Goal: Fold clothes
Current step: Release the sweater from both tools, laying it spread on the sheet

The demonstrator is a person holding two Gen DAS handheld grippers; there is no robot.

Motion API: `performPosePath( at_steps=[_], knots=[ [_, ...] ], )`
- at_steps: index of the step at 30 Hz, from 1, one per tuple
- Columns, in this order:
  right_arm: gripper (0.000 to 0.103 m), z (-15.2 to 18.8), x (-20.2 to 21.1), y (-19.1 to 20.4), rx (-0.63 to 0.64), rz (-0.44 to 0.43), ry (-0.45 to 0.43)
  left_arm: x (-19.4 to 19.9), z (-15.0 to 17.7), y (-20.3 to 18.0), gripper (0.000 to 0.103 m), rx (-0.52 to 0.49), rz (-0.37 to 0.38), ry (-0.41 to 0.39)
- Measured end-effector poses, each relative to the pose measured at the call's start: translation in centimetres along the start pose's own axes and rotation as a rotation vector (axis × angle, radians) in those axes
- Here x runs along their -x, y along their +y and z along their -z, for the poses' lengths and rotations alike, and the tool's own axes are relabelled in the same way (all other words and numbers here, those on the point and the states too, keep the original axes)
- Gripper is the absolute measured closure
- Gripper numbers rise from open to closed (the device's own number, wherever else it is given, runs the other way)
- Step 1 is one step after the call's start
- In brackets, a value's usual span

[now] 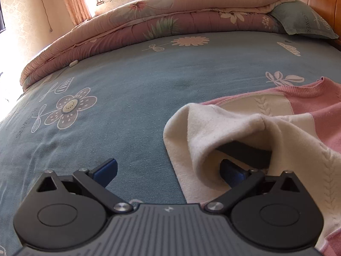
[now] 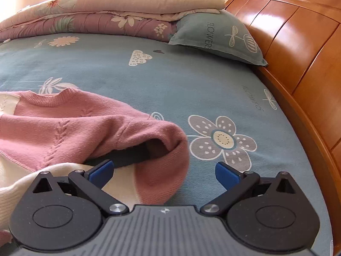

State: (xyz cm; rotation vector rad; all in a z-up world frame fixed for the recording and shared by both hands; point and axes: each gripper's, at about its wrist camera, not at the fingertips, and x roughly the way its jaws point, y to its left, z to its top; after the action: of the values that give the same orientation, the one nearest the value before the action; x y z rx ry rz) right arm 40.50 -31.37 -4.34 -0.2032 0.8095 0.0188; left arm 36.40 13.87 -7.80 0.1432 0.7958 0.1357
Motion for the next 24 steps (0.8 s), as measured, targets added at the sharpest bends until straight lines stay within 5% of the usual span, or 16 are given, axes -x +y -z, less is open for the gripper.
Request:
performPosePath(
  at_steps=[9, 14, 20, 24],
  knots=[
    [0.000, -0.3, -8.8, -0.1, -0.338, 0.093, 0.268, 5.3, 1.8, -2.5, 0.001, -0.006, 0.101, -0.031],
    [0.000, 0.4, -7.2, 0.0, -0.145, 0.082, 0.365, 6.6, 2.5, -3.2, 0.001, -0.052, 0.125, -0.041],
    [0.000, 2.3, -5.1, -3.6, 0.069, 0.301, 0.440, 7.1, 3.3, -4.1, 0.001, -0.083, 0.128, -0.042],
    [0.000, 2.7, -3.0, -4.4, 0.110, 0.413, 0.362, 7.7, 3.4, -4.6, 0.001, -0.097, 0.142, -0.049]
  ],
)
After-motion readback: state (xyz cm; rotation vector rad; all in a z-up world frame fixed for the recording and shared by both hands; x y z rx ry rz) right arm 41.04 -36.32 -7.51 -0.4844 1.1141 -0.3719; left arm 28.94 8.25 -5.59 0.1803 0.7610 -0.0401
